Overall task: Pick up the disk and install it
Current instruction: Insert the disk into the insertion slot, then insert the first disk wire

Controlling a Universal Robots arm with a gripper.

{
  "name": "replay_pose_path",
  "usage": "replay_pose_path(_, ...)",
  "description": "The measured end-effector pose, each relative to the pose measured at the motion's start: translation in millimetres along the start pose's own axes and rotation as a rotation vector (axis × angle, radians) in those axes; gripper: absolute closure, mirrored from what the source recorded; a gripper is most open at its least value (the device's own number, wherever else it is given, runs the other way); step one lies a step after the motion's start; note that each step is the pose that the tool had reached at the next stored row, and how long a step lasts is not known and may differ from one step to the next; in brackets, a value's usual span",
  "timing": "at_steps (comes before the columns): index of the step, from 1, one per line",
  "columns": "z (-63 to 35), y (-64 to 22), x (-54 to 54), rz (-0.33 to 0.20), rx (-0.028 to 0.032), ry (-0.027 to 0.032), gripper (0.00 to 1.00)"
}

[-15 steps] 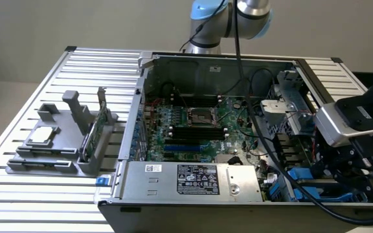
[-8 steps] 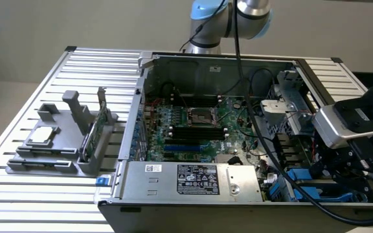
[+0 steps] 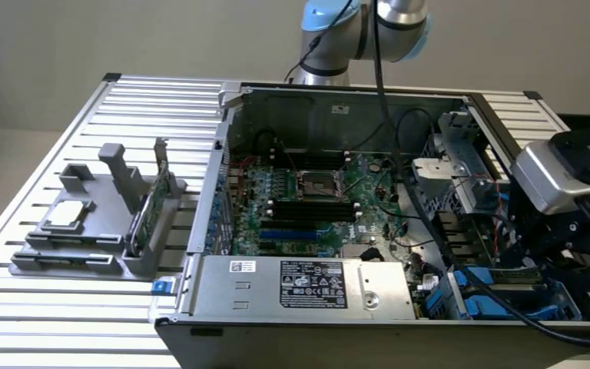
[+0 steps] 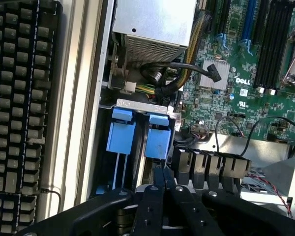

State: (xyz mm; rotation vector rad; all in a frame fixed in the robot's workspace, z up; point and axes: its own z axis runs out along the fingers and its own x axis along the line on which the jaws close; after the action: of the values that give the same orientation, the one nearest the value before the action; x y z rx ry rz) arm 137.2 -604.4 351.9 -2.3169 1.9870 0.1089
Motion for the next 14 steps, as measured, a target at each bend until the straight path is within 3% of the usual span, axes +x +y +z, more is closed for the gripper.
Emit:
replay_pose_path(3,-8.3,-0.2,-0.9,0.0,-0.0012,0.0001,0.87)
replay_pose_path(14,-8.4,-0.2,-0.9,0.0,-0.001,-0.0015,0.87)
